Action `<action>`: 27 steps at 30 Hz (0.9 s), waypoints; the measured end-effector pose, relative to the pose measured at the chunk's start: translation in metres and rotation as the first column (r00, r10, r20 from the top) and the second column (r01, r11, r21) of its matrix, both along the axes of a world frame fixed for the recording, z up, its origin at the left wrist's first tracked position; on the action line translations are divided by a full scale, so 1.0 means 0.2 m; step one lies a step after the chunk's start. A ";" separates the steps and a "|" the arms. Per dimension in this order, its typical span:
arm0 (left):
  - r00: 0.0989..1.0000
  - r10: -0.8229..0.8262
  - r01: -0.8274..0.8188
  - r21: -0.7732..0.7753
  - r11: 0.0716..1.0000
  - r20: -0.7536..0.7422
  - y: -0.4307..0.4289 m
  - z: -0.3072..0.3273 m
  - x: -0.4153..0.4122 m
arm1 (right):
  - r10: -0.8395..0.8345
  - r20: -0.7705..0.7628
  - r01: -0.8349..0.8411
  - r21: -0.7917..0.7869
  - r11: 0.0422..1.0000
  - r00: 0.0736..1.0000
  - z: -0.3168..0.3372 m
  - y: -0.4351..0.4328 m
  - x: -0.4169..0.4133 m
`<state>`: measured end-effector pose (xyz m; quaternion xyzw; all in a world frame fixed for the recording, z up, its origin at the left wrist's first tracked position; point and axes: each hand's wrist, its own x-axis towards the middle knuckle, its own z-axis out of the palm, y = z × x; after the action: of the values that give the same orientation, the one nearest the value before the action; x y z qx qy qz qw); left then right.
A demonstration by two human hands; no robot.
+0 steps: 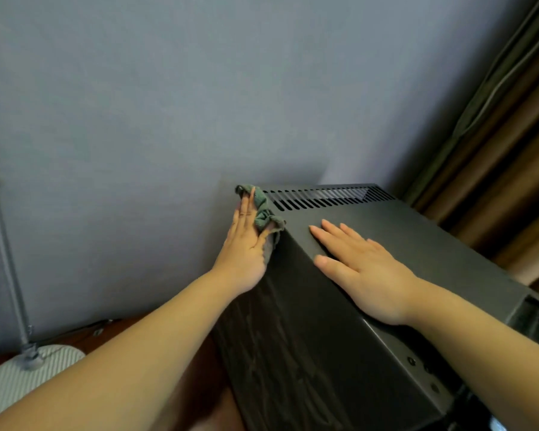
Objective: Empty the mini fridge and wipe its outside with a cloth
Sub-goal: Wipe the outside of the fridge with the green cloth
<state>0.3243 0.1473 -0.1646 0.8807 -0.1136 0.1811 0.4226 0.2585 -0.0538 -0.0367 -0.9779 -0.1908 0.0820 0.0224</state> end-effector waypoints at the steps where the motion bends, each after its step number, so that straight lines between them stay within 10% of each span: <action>1: 1.000 0.002 -0.003 0.033 0.999 0.015 0.00 0.02 0.00 | 0.000 0.000 0.000 0.001 1.000 1.000 0.00 0.00 0.00; 27: 0.990 -0.026 -0.006 -0.221 0.975 -0.141 -0.12 -0.18 -0.22 | 0.019 0.027 -0.020 0.051 0.999 0.999 -0.01 -0.02 0.01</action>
<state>0.2811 0.1240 -0.2003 0.8384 -0.0665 0.1268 0.5259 0.2611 -0.0576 -0.0395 -0.9761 -0.2027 0.0644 0.0440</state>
